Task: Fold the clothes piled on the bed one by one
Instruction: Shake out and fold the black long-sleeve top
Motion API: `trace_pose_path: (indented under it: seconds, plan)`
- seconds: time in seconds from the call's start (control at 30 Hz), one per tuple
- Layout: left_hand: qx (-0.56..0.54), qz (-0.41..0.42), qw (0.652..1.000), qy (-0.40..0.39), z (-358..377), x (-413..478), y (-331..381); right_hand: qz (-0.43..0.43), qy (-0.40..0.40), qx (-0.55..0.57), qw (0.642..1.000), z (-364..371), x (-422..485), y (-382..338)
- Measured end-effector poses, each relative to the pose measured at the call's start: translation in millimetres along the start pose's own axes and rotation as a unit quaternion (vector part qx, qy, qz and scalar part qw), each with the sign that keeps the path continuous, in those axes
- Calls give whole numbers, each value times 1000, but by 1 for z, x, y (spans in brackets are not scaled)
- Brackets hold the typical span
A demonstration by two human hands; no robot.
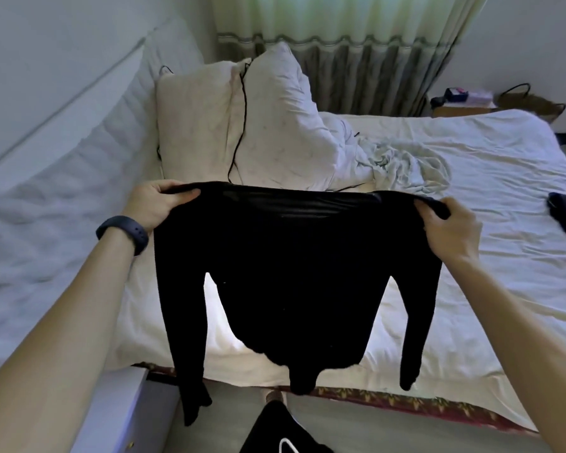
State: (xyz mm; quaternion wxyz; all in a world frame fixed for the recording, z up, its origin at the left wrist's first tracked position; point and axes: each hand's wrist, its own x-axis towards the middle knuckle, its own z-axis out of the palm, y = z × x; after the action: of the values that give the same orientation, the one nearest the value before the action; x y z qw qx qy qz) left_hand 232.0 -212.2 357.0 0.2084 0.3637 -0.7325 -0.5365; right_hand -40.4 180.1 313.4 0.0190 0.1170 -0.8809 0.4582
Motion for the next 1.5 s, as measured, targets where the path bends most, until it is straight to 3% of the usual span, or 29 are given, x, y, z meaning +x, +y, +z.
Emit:
trace_pose_path:
  seconds: [0.17,0.53,0.7,0.83,0.93,1.0,1.07,1.13,1.2,1.27,1.37,1.5]
  plan:
    - [88,-37,995,0,38,95,-44,19,-52,-72,996,81,60,22]
    - [222,-133,961,-98,163,288,-251,168,-143,-189,957,300,160,161]
    - [245,-158,951,-100,207,356,-330,167,-111,-202,959,371,203,213]
    - [272,-79,958,-52,243,408,-362,165,-82,-203,962,421,236,241]
    - [293,-75,953,-15,268,436,-383,183,-33,-194,963,452,249,260]
    - [339,-75,938,-10,284,445,-398,179,-59,-191,963,468,253,272]
    - [408,-84,905,-78,298,445,-408,170,-197,-196,945,476,247,281]
    - [460,-96,872,-134,308,436,-411,105,-313,-268,905,474,231,290]
    - [472,-53,875,-99,311,414,-409,26,-309,-315,897,465,203,295]
    - [467,22,882,-60,306,373,-404,15,-275,-306,911,452,161,291]
    - [431,97,895,-62,291,275,-407,17,-268,-318,909,424,74,286]
    - [356,38,933,-27,260,124,-426,106,-257,-292,915,376,-53,291]
